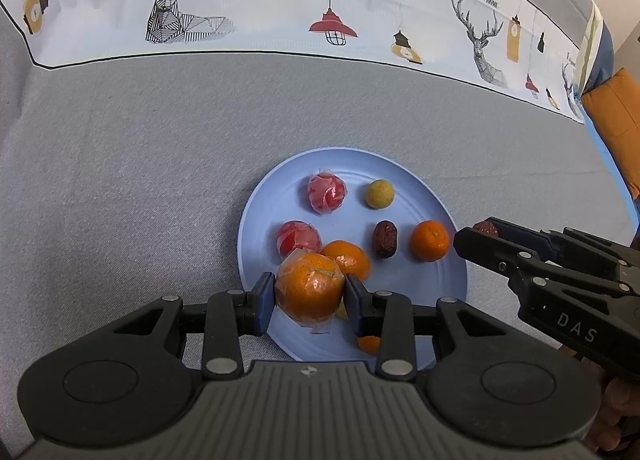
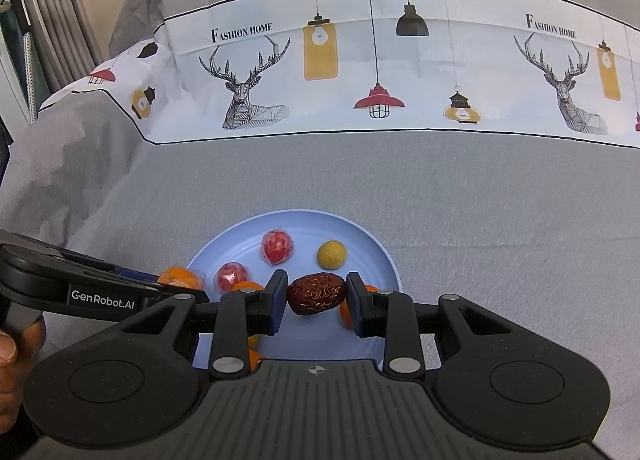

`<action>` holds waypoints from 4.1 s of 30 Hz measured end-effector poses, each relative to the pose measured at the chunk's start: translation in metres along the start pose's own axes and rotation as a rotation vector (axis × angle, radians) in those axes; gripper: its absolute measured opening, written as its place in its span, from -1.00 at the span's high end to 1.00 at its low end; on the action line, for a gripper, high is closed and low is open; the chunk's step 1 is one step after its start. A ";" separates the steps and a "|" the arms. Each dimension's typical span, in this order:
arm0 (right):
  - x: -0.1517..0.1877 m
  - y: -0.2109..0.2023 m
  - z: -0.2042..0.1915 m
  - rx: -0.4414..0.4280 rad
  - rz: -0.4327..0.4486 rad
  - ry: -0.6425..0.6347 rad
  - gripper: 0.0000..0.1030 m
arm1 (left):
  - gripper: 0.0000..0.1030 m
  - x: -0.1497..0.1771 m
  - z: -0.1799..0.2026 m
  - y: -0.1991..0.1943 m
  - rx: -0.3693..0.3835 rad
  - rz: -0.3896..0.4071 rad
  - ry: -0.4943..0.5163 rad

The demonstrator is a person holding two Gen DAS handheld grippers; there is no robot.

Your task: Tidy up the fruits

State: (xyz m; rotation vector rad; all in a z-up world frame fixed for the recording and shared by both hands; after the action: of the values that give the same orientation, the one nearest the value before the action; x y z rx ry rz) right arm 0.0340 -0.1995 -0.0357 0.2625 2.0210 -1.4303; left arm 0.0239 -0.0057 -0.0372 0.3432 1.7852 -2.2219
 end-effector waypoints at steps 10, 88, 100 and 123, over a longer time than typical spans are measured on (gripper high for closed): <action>0.001 0.000 -0.001 0.001 0.001 -0.004 0.35 | 0.22 0.000 0.000 0.000 0.000 0.001 0.000; 0.015 -0.001 0.036 0.124 -0.194 0.061 -0.99 | -0.99 0.039 0.028 -0.006 -0.046 0.050 -0.031; 0.016 0.000 0.035 0.121 -0.192 0.059 -0.99 | -0.99 0.038 0.029 -0.005 -0.053 0.045 -0.027; 0.015 0.000 0.036 0.118 -0.192 0.055 -0.99 | -0.99 0.038 0.030 -0.004 -0.054 0.044 -0.025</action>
State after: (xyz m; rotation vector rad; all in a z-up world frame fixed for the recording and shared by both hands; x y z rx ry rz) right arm 0.0361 -0.2350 -0.0524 0.1626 2.0546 -1.6809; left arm -0.0132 -0.0366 -0.0403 0.3391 1.8036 -2.1341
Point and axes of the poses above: each gripper's, at about its wrist camera, not at the fingertips, and y roughly the way its jaws point, z to its right, x to its underside, the point moved 2 cm from there along y, roughly the way its jaws point, and after that the axes turned 10 degrees about -z, right-handed, at the moved point
